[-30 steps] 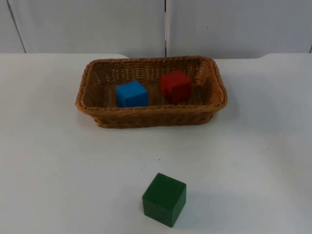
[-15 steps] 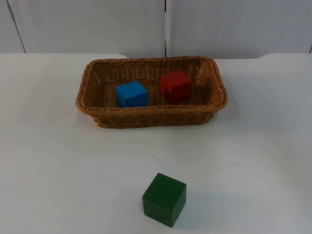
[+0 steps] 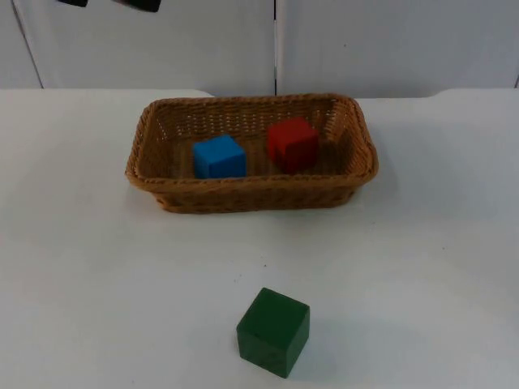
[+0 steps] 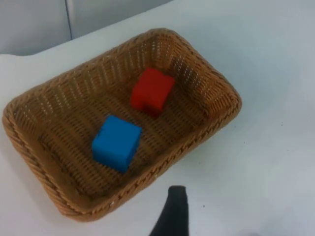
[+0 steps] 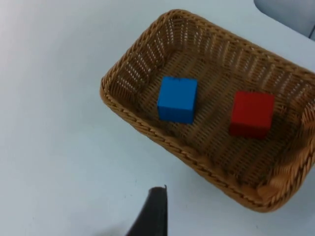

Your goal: Pick up one cube with each hand and place exactly two cubes into the same basket, leaving the remaining cube outside.

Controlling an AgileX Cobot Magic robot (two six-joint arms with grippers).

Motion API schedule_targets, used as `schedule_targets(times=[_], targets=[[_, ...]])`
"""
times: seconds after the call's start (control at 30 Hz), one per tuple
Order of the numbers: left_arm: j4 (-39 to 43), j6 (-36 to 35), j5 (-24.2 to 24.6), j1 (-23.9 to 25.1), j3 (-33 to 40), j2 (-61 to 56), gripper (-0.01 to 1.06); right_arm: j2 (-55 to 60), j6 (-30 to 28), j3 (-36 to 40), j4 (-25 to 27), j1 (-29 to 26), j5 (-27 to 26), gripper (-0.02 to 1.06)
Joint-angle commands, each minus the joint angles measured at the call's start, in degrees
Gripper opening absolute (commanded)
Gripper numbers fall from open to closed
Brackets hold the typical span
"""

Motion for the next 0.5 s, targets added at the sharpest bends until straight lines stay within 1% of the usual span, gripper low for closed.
schedule_targets(times=[0.0, 0.23, 0.33, 0.47], targets=[[0.26, -0.4, -0.16, 0.0, 1.63, -2.39, 0.74, -2.32, -0.16, 2.42, 0.28, 0.32, -1.43, 0.81], [0.02, -2.03, -0.18, 0.0, 3.76, -6.71, 0.74, -6.23, -0.27, 7.11, 0.94, 0.32, -3.74, 0.81], [0.02, -3.58, 1.31, 0.0, 3.76, -9.12, 0.74, -8.32, -0.27, 9.43, 1.18, 0.32, -4.1, 0.81], [0.02, -3.69, 2.64, 0.0, 3.76, -11.55, 0.74, -10.85, -0.37, 12.12, 1.42, 0.32, -5.1, 0.81]])
